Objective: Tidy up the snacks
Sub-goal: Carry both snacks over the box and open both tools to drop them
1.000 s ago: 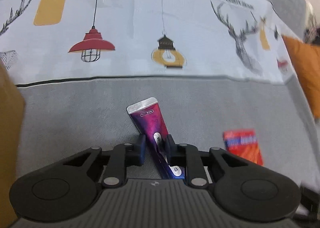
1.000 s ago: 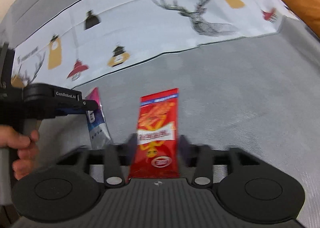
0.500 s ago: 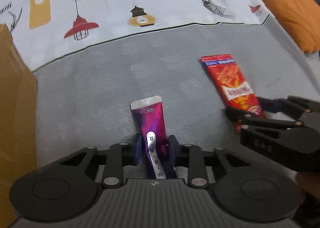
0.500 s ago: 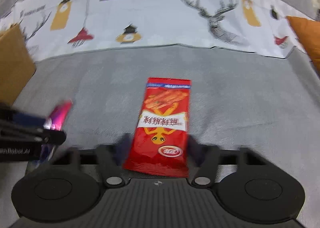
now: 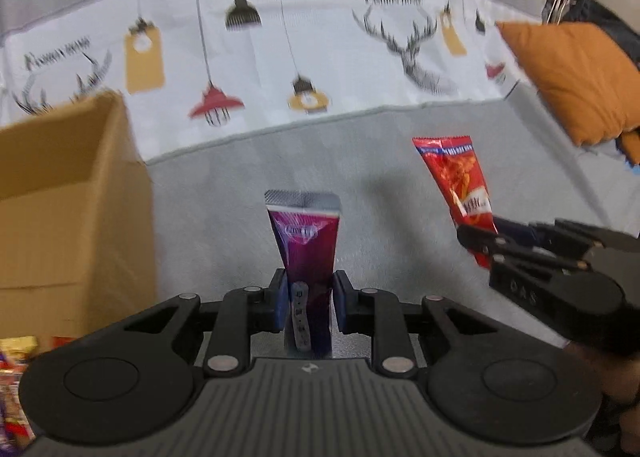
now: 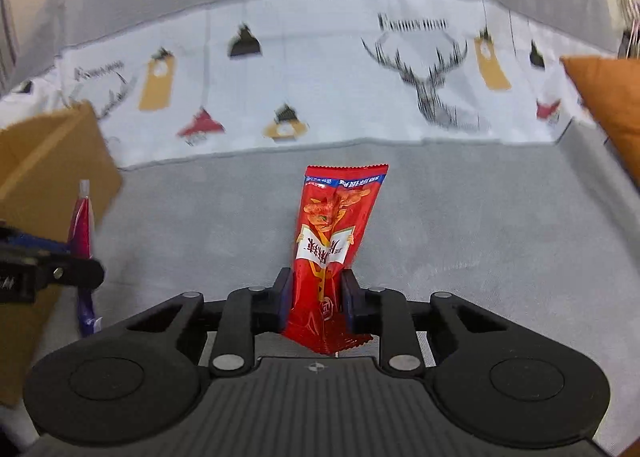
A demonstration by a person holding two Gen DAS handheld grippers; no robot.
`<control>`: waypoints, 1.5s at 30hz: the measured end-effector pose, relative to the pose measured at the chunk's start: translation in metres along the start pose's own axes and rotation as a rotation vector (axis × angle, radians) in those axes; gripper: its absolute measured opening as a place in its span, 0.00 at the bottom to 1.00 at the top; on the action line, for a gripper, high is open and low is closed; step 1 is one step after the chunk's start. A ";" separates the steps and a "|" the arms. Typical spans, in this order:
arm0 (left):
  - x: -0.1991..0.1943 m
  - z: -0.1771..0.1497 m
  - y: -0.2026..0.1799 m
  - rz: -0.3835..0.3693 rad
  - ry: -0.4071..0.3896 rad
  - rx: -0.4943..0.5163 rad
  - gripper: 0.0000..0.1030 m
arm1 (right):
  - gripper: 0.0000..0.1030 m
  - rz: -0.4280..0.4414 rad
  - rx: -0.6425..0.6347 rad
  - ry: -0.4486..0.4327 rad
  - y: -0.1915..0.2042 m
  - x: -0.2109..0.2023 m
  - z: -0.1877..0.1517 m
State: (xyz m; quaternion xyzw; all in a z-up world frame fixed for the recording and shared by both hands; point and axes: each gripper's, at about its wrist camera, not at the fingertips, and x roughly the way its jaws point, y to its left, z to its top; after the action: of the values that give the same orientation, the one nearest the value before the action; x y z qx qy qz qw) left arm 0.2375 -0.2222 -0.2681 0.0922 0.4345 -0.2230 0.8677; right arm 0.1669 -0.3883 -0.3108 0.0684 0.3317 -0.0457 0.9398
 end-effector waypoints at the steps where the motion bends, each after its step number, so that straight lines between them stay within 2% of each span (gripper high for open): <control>1: -0.012 0.001 0.003 0.002 -0.019 -0.003 0.25 | 0.26 0.012 -0.002 -0.018 0.007 -0.012 0.003; 8: -0.106 0.004 0.034 0.019 -0.170 -0.058 0.25 | 0.26 0.116 -0.061 -0.141 0.075 -0.095 0.028; 13: -0.186 0.003 0.061 0.068 -0.322 -0.059 0.25 | 0.26 0.207 -0.156 -0.260 0.138 -0.150 0.061; 17: -0.239 -0.002 0.086 0.101 -0.430 -0.082 0.25 | 0.26 0.260 -0.224 -0.328 0.182 -0.177 0.080; 22: -0.266 -0.014 0.119 0.146 -0.489 -0.115 0.25 | 0.27 0.338 -0.248 -0.339 0.222 -0.182 0.091; 25: -0.252 -0.023 0.141 0.165 -0.463 -0.149 0.25 | 0.27 0.366 -0.249 -0.297 0.240 -0.164 0.087; 29: -0.212 -0.040 0.170 0.167 -0.366 -0.214 0.25 | 0.27 0.396 -0.207 -0.176 0.259 -0.126 0.067; 36: -0.141 -0.075 0.207 0.178 -0.181 -0.271 0.25 | 0.27 0.379 -0.165 0.040 0.274 -0.056 0.025; 41: -0.133 -0.087 0.219 0.184 -0.158 -0.293 0.25 | 0.27 0.382 -0.177 0.071 0.282 -0.048 0.016; 42: -0.135 -0.087 0.220 0.190 -0.154 -0.303 0.25 | 0.31 0.380 -0.177 0.077 0.284 -0.048 0.017; 43: -0.137 -0.085 0.221 0.205 -0.152 -0.309 0.26 | 0.40 0.382 -0.173 0.090 0.285 -0.048 0.019; 44: -0.145 -0.082 0.219 0.226 -0.162 -0.307 0.41 | 0.44 0.385 -0.165 0.097 0.283 -0.046 0.022; 45: -0.153 -0.078 0.215 0.236 -0.169 -0.304 0.56 | 0.57 0.387 -0.156 0.098 0.283 -0.050 0.025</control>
State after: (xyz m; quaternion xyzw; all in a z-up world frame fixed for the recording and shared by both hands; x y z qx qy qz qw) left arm 0.2022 0.0428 -0.2008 -0.0086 0.3749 -0.0584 0.9252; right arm 0.1811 -0.1115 -0.2325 0.0600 0.3604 0.1649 0.9162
